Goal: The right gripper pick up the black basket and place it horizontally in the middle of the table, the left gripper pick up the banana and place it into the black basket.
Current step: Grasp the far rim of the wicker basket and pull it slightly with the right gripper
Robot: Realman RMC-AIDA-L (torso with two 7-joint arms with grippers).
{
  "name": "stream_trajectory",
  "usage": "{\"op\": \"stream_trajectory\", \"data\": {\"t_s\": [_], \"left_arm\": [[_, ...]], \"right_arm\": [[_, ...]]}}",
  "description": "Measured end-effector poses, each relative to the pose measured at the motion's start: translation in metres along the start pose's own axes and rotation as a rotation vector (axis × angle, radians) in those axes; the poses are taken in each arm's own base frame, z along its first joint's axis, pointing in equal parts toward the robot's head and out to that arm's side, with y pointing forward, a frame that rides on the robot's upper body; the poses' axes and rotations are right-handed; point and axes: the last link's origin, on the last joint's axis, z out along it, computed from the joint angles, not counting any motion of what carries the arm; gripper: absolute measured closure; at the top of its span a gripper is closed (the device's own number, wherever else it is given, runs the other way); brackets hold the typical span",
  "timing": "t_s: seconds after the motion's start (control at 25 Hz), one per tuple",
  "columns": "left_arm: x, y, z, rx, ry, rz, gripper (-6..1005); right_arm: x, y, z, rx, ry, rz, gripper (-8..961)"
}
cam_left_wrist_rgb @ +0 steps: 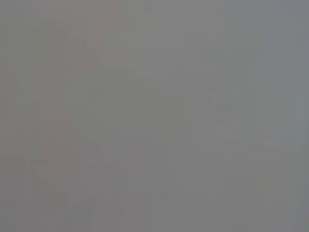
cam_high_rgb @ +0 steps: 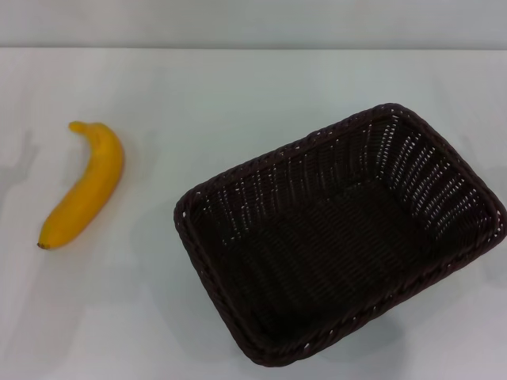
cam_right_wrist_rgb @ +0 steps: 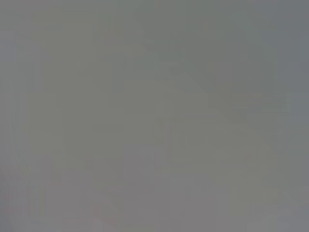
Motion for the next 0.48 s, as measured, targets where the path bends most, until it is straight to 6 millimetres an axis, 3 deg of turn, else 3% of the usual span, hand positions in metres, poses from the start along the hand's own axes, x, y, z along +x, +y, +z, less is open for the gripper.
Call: {"op": "stream_trajectory", "data": {"t_s": [0.48], "left_arm": [[-0.0008,-0.0030,-0.0093,0.016,-0.007,-0.004,119]], "right_arm": [[-0.0077,0.0005,0.0033,-0.048,-0.011,-0.006,118]]}}
